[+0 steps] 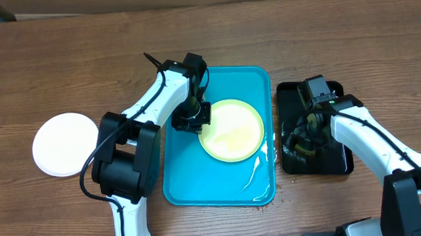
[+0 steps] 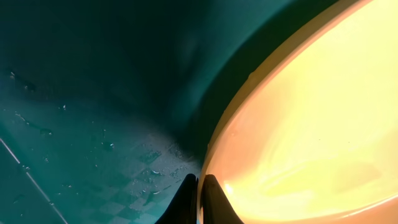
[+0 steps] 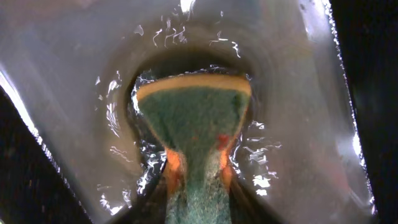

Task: Clean dirty plates on tray and stack at the side
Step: 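Return the sponge to the black tray with the right gripper, then lift the yellow-rimmed plate with the left gripper and swing it over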

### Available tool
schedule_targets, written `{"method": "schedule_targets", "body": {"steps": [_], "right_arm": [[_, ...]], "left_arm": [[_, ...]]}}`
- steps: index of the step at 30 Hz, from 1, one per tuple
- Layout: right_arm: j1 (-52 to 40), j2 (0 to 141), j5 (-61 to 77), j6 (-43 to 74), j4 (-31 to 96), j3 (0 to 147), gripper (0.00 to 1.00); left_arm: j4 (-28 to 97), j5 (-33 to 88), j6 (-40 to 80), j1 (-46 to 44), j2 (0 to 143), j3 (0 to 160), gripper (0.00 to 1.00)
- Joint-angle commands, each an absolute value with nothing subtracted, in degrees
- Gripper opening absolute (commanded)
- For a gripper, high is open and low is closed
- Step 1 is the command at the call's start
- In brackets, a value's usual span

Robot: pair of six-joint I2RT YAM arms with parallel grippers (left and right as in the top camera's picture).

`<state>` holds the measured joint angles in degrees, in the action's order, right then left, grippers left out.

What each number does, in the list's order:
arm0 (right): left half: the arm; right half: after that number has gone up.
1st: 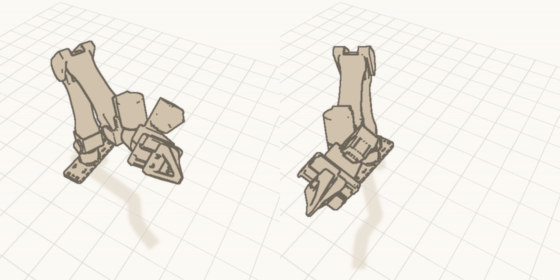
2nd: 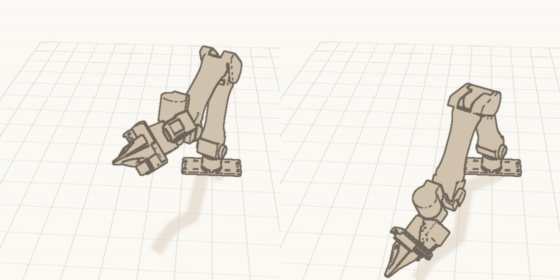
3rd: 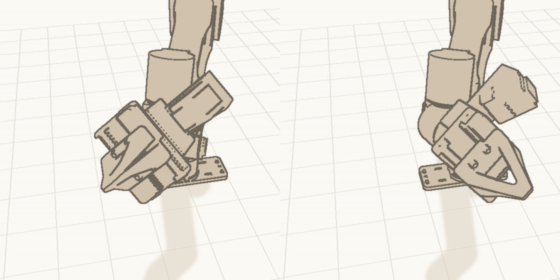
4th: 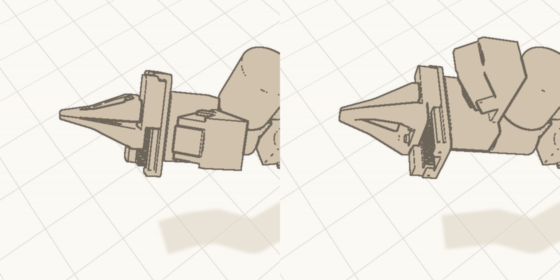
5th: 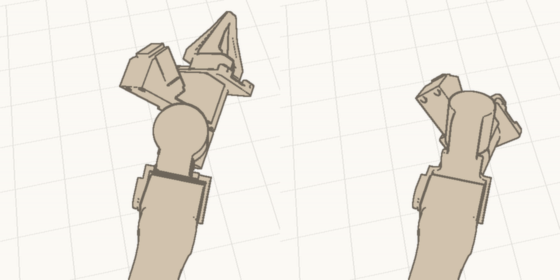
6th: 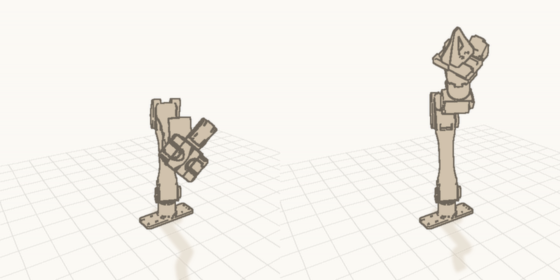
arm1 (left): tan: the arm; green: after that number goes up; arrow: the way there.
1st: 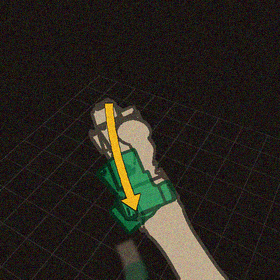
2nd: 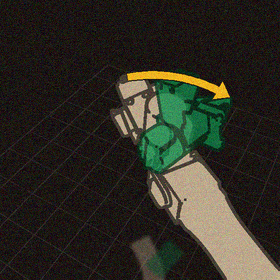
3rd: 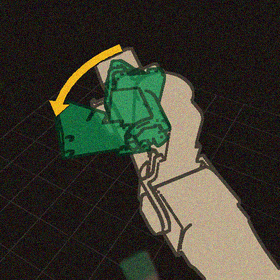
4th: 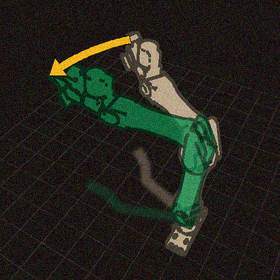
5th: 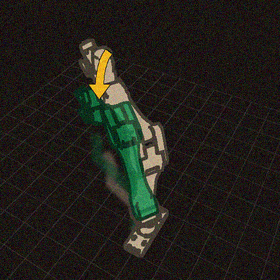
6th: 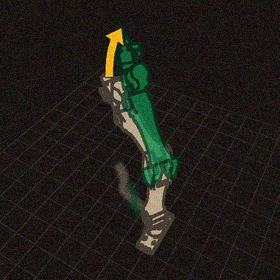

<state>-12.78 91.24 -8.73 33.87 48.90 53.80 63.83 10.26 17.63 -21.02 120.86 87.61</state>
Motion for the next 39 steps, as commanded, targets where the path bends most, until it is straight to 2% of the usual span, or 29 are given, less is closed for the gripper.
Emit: {"method": "schedule_targets", "body": {"steps": [1, 5, 9, 12, 21, 26, 34, 35, 36, 39], "right_arm": [[-12.38, 90.13, -7.66, 30.65, 50.46, 56.95, 0.43], [-12.38, 87.11, -6.94, 28.88, 55.83, 62.61, 0.47], [-12.23, 81.01, -1.19, 23.51, 59.59, 68.18, 0.55], [-12.23, 77.60, -1.13, 23.53, 61.14, 69.84, 0.64], [-12.23, 68.84, -1.15, 23.51, 62.72, 70.74, 0.75], [-12.23, 68.64, -1.15, 23.53, 63.26, 70.74, 0.77], [-12.23, 68.62, -1.15, 23.53, 63.81, 70.74, 0.77], [-12.23, 68.62, -1.15, 23.53, 63.79, 70.74, 0.77], [-12.23, 68.62, -1.15, 23.53, 63.79, 70.74, 0.77], [-12.23, 68.64, -1.15, 23.51, 63.81, 70.74, 0.77]], "left_arm": [[64.05, 8.60, 16.38, -20.60, 119.79, 87.15, 0.04], [64.03, 8.51, 14.90, -20.53, 119.11, 87.46, 0.04], [63.44, 8.60, 12.64, -20.34, 115.28, 87.70, 0.04], [63.18, 8.58, 11.73, -19.73, 111.66, 87.70, 0.04], [63.46, 8.54, 10.02, -16.97, 103.48, 87.59, 0.04], [61.89, 8.05, 10.07, -17.06, 104.27, 84.55, 0.04], [51.64, 5.74, 10.48, -16.69, 104.77, 72.75, 0.04], [50.61, 5.74, 11.42, -16.40, 104.77, 72.34, 0.06], [50.04, 5.74, 12.40, -16.08, 104.77, 72.31, 0.16], [48.36, 5.17, 15.35, -14.94, 104.77, 72.31, 0.29]]}}
